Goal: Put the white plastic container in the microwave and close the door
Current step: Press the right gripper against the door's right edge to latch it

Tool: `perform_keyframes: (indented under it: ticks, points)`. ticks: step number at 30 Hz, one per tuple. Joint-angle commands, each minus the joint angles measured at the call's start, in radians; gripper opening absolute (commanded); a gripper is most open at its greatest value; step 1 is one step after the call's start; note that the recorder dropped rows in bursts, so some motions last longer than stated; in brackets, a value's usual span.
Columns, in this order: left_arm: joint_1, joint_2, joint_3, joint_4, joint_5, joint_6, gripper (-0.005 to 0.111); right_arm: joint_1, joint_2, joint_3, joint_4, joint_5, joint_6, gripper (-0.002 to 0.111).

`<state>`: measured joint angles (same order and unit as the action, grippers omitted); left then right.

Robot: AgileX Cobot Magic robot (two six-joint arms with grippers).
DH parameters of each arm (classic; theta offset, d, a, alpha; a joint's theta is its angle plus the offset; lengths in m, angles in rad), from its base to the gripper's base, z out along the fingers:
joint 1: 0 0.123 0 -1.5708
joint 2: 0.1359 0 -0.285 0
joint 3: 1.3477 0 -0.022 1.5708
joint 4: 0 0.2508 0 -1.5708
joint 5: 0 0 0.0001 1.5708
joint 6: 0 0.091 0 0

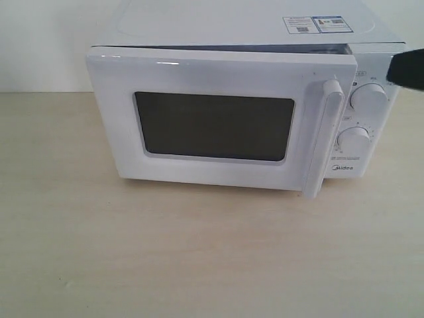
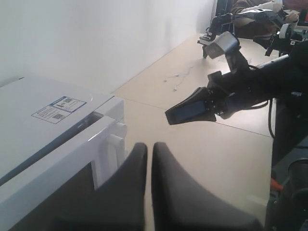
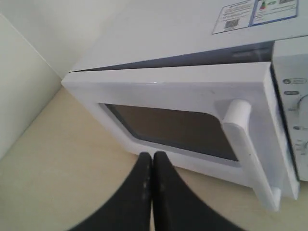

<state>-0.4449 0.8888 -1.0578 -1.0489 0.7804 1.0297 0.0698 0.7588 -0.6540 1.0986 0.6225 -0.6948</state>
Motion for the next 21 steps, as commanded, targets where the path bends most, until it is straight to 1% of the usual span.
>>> perform_keyframes:
  ticks: [1, 4, 6, 8, 10, 12, 13, 15, 16, 17, 19, 20, 21]
  points:
    - [-0.006, -0.004, 0.0, -0.007, 0.014, -0.039, 0.004, 0.126, -0.002, 0.061, 0.14, -0.173, -0.078, 0.0]
    - [-0.006, -0.004, 0.0, -0.007, 0.023, -0.039, 0.004, 0.252, -0.002, 0.099, 0.25, -0.379, -0.091, 0.0]
    - [-0.006, -0.004, 0.0, -0.007, 0.037, -0.039, 0.004, 0.359, 0.004, 0.11, 0.302, -0.539, -0.146, 0.0]
    - [-0.006, -0.004, 0.0, -0.007, 0.055, -0.039, 0.004, 0.48, 0.024, 0.112, 0.308, -0.665, -0.147, 0.0]
    - [-0.006, -0.004, 0.0, -0.007, 0.075, -0.041, 0.004, 0.6, 0.06, 0.112, 0.302, -0.8, -0.133, 0.0]
    - [-0.006, -0.004, 0.0, -0.009, 0.085, -0.043, 0.004, 0.735, 0.122, 0.112, 0.257, -0.959, -0.096, 0.0]
    - [-0.006, -0.004, 0.0, -0.009, 0.085, -0.043, 0.004, 0.788, 0.151, 0.112, 0.234, -1.027, -0.085, 0.0]
    - [-0.006, -0.004, 0.0, -0.009, 0.085, -0.046, 0.004, 0.908, 0.226, 0.112, 0.192, -1.207, -0.058, 0.0]
    - [-0.006, -0.004, 0.0, -0.009, 0.085, -0.048, 0.004, 0.95, 0.263, 0.112, 0.178, -1.28, -0.042, 0.0]
    - [-0.006, -0.004, 0.0, -0.009, 0.088, -0.048, 0.004, 1.003, 0.302, 0.112, 0.166, -1.394, -0.029, 0.0]
    - [-0.006, -0.004, 0.0, -0.009, 0.088, -0.048, 0.004, 1.057, 0.372, 0.112, 0.161, -1.535, 0.008, 0.0]
    - [-0.006, -0.004, 0.0, -0.009, 0.088, -0.048, 0.004, 1.068, 0.418, 0.112, 0.157, -1.609, 0.036, 0.0]
    - [-0.006, -0.004, 0.0, -0.009, 0.088, -0.051, 0.004, 1.068, 0.446, 0.112, 0.146, -1.631, 0.048, 0.0]
